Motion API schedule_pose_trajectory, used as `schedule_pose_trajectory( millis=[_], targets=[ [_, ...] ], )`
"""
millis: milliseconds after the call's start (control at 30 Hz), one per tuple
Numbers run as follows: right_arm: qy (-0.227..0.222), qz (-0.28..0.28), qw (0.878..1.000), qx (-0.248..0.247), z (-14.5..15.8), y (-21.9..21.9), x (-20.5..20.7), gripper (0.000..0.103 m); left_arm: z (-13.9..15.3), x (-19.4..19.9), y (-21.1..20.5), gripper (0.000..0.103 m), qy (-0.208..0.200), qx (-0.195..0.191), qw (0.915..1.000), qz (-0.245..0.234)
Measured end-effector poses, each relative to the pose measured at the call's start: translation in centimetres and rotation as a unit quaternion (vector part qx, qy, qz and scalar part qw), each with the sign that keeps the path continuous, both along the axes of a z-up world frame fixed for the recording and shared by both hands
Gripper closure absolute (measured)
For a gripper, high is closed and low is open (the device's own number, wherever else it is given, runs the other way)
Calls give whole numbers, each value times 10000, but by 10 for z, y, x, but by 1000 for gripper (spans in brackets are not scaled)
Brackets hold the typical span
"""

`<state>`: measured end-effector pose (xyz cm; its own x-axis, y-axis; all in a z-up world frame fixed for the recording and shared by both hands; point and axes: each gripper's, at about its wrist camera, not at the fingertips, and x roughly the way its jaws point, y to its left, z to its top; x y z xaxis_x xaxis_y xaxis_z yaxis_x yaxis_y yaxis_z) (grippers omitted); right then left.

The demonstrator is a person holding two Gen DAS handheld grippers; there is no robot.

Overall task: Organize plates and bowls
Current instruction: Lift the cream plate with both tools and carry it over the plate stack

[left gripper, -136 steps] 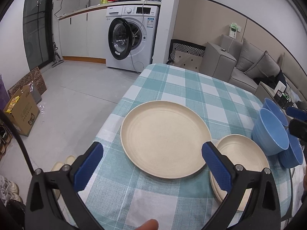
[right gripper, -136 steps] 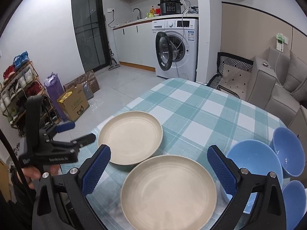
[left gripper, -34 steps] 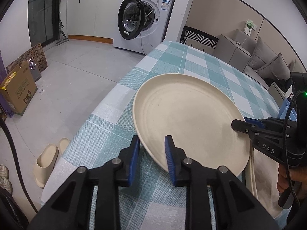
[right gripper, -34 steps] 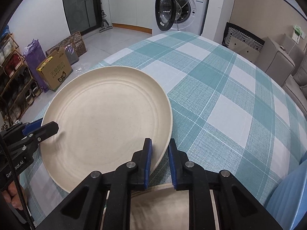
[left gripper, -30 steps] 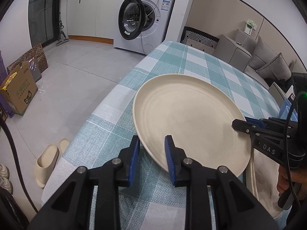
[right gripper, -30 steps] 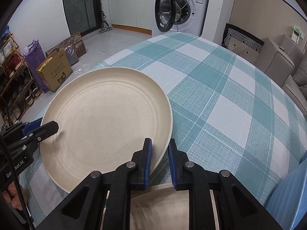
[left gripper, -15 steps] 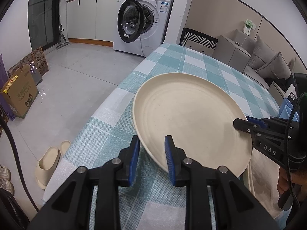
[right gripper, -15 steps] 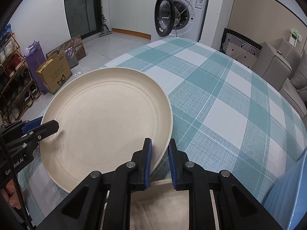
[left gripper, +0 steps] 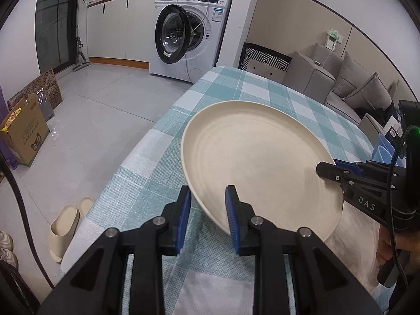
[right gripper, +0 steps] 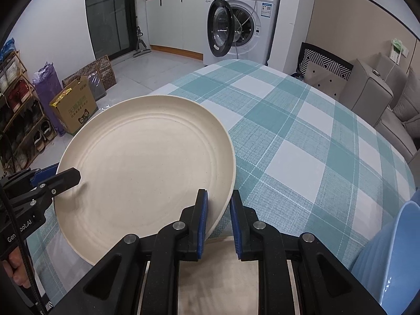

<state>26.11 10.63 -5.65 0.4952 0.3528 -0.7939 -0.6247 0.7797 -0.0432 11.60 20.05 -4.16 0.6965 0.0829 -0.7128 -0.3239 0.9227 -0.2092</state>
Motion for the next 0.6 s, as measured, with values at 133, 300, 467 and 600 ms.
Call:
schedule_pose_trajectory(
  millis=[133,300,467,600],
  targets=[
    [12,-48,10000,-5,1,-7,-2,86,4,-1,-4,78,-40,-18,10000,-65],
    [8,-96,10000,-1,5,-17,-5,86,7,-1,-12,78,-66,-35,9998,-158],
    [-71,-139,9999,43,16,-27,-11,86,12,-1,-20,78,-96,2,9997,-236],
    [-113,-172,9998,27,23,-34,-15,86,15,-2,-27,78,-119,53,9995,-291]
  ],
)
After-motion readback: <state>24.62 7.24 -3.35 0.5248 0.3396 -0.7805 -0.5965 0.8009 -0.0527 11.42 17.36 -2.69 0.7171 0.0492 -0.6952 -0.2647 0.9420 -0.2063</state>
